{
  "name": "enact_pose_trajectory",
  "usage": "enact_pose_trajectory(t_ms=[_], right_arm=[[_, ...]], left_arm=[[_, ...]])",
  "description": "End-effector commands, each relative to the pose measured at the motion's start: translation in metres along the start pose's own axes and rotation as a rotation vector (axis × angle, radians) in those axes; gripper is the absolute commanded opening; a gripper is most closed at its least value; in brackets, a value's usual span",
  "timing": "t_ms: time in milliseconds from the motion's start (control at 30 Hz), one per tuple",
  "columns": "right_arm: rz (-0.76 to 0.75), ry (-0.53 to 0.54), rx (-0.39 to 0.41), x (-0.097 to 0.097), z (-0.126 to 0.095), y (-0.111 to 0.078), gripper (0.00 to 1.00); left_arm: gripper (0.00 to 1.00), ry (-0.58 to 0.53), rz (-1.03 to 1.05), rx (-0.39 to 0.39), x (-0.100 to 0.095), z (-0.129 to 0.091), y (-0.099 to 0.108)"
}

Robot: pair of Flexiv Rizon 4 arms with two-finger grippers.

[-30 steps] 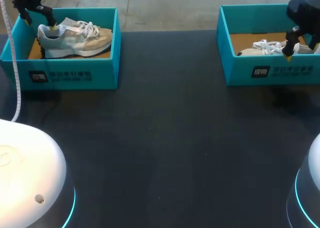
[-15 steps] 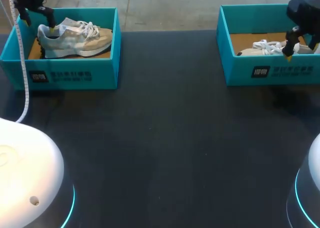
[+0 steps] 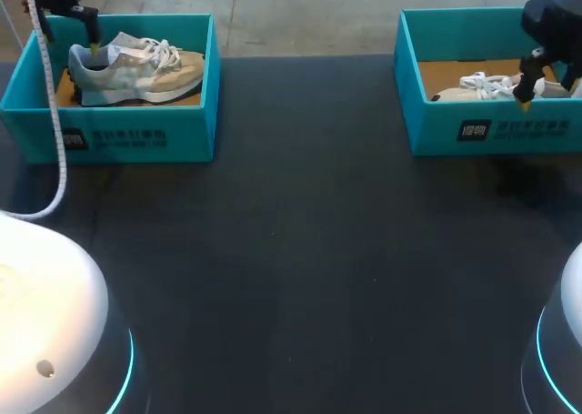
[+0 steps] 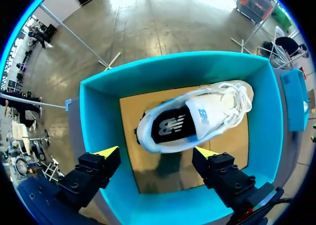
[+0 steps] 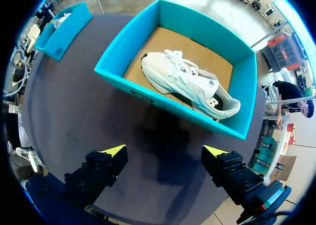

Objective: Take the shoe out of the shoebox, open the shoe tongue, remove and reinsert the insole, then place the shoe into the shoebox

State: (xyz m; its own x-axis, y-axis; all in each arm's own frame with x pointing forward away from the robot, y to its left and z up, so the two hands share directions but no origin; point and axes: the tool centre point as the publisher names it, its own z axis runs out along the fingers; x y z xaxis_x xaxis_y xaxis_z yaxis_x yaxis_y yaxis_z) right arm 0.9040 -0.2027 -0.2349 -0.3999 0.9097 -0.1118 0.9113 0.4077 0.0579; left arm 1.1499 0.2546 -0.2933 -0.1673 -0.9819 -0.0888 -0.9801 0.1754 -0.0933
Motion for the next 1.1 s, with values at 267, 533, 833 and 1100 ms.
enact_pose_trajectory(t_ms=[267, 533, 833, 1100], right_arm=[[0.0, -0.001, -0.001, 0.0, 0.0, -0.001, 1.0], [0.0, -0.001, -0.001, 0.0, 0.0, -0.001, 1.0], [0.0, -0.001, -0.001, 0.0, 0.0, -0.001, 1.0], [0.0, -0.001, -0.001, 0.0, 0.0, -0.001, 1.0]], left_arm=[[0.48, 0.021, -0.063, -0.031, -0.018, 0.021, -0.011], [0.45, 0.042, -0.115, -0.054, -0.024, 0.04, -0.011], [0.7, 0.074, -0.111, -0.041, -0.019, 0.03, -0.007], [0.78, 0.082, -0.156, -0.053, -0.017, 0.047, -0.007]])
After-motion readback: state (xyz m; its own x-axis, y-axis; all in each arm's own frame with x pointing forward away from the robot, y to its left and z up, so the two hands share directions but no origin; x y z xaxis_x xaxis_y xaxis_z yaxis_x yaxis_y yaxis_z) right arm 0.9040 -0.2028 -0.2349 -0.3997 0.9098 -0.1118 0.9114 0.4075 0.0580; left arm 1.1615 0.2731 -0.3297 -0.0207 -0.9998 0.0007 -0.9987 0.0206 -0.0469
